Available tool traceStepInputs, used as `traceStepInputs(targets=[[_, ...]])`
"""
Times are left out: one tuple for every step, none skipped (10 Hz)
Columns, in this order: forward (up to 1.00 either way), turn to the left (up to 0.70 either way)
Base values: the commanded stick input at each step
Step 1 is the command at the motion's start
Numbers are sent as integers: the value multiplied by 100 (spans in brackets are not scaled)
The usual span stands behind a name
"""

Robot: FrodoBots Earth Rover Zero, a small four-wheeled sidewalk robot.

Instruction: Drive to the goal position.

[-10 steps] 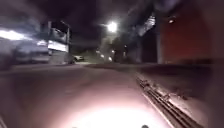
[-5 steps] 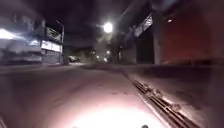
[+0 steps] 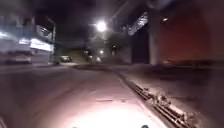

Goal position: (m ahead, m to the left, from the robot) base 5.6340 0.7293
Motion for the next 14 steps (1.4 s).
traceStepInputs(targets=[[70,0],[70,0],[70,0],[70,0],[70,0],[70,0],[70,0],[70,0],[70,0],[70,0],[70,0],[70,0],[70,0],[70,0]])
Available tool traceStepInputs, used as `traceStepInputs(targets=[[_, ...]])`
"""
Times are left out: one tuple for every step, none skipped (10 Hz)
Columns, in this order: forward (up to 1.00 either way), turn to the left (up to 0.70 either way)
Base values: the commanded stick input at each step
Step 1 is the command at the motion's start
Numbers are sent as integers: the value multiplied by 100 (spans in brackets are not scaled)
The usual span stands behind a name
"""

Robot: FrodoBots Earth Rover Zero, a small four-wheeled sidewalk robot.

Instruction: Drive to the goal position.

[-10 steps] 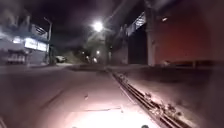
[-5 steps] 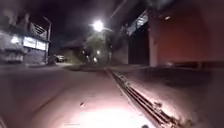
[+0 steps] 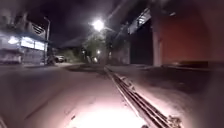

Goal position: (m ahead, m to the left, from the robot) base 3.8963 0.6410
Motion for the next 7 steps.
traceStepInputs(targets=[[70,19],[70,32],[70,26],[70,14],[70,0],[70,0],[70,0]])
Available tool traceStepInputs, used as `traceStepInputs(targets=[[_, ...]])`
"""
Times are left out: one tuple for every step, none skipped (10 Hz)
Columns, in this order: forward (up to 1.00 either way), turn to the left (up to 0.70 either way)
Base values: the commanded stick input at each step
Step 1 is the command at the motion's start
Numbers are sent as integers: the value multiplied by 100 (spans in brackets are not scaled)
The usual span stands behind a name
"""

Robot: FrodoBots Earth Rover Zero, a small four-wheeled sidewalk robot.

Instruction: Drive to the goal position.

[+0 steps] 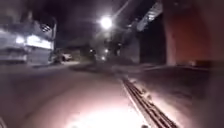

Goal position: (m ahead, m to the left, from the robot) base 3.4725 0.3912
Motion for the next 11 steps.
traceStepInputs(targets=[[70,0],[70,0],[70,0],[70,0],[70,0],[70,0],[70,0],[70,0],[70,0],[70,0],[70,0]])
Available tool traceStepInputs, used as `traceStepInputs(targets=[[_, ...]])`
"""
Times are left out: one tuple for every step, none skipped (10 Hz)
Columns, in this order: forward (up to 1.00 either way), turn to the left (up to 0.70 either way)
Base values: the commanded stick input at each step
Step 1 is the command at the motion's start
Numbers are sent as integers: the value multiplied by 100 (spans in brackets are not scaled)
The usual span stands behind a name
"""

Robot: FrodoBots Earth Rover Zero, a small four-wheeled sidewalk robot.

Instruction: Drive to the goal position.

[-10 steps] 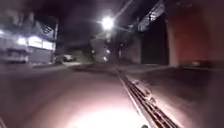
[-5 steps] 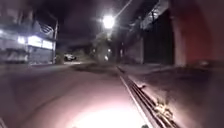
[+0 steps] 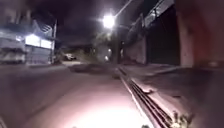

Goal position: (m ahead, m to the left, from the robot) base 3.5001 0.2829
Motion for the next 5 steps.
traceStepInputs(targets=[[70,0],[70,0],[70,0],[70,0],[70,0]])
